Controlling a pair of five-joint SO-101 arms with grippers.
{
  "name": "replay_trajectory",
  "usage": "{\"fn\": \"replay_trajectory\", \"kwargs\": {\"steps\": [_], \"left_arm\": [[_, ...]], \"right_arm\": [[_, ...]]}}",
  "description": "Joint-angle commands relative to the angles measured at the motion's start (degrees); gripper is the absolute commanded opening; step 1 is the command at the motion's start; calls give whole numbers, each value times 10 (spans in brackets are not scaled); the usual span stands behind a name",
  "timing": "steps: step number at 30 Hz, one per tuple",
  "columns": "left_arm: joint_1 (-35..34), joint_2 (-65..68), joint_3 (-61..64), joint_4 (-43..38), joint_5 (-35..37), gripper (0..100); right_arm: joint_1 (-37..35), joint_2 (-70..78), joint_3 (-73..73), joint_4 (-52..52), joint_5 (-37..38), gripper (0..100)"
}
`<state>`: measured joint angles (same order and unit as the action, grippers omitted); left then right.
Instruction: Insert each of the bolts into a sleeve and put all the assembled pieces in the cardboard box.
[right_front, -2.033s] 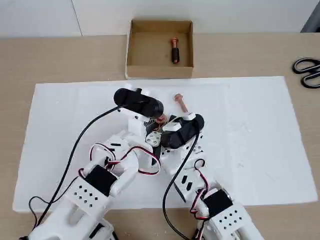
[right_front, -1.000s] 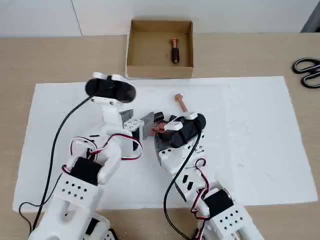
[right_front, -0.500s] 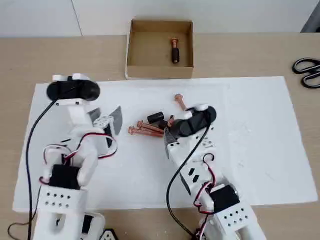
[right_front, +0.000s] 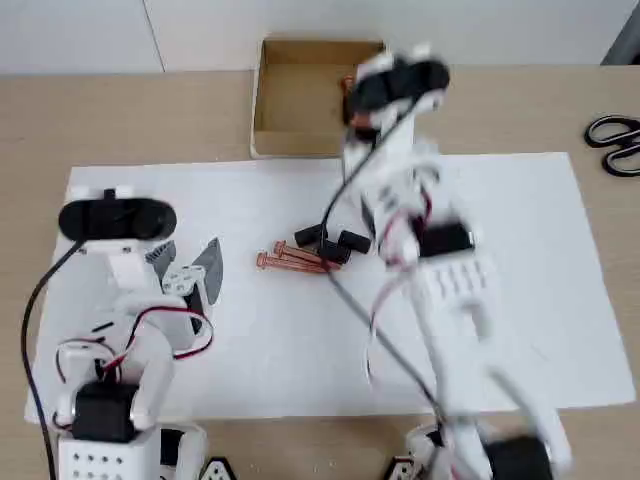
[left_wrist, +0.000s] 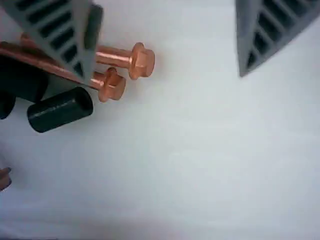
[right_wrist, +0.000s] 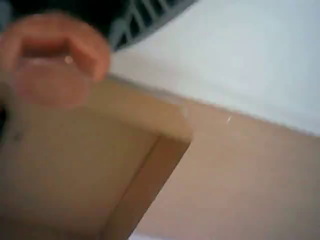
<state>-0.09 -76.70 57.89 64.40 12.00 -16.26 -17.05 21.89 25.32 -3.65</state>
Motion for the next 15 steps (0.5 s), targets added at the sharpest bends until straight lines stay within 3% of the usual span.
{"fn": "replay_trajectory", "kwargs": {"steps": [1, 5, 15], "left_arm": [[-2, -47, 30, 2, -4, 182], [-2, -100, 70, 0, -4, 181], [-4, -171, 91, 3, -2, 181]], "right_arm": [[16, 153, -176, -98, 4, 3], [17, 305, -323, -148, 4, 3], [16, 615, -629, -151, 4, 3]]}}
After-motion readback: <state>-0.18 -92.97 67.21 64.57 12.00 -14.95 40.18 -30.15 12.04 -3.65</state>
